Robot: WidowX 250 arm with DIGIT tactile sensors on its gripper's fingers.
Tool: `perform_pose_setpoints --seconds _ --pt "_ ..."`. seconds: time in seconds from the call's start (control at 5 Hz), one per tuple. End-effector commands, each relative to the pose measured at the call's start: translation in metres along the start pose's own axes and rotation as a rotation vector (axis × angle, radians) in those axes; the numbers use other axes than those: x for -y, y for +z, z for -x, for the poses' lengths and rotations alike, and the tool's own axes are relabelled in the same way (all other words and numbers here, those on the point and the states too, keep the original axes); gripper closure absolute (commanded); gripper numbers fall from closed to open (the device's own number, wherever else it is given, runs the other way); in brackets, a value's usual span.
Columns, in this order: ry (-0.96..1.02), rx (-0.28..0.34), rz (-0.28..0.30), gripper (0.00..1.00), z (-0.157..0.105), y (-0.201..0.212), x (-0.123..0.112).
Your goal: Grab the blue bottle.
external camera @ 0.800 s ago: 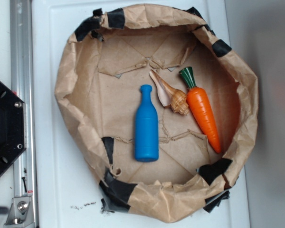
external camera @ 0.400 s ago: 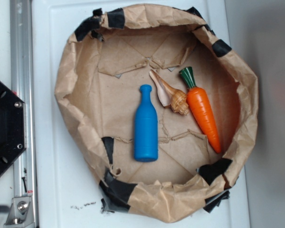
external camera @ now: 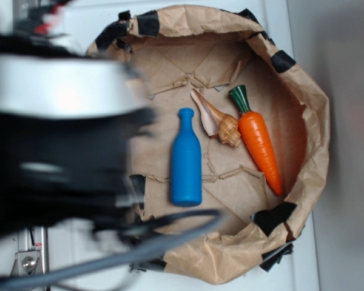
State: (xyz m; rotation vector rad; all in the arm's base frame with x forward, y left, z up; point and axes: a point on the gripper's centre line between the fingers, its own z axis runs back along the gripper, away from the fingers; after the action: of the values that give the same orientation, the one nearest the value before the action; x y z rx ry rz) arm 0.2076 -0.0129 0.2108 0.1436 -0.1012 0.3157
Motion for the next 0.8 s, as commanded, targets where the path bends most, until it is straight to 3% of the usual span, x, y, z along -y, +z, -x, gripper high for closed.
perform_pose_setpoints --seconds 0.0,0.2,0.4,0.6 --pt "0.570 0.005 0.132 0.00 -0.040 -0.082 0.005" --pt "0.694 -0.097 0.130 0.00 -0.017 -0.128 0.025" --pt "0.699 -0.137 0.154 0.00 0.005 -0.153 0.042" --pt "0.602 -0.099 0.167 0.00 0.006 -0.164 0.060"
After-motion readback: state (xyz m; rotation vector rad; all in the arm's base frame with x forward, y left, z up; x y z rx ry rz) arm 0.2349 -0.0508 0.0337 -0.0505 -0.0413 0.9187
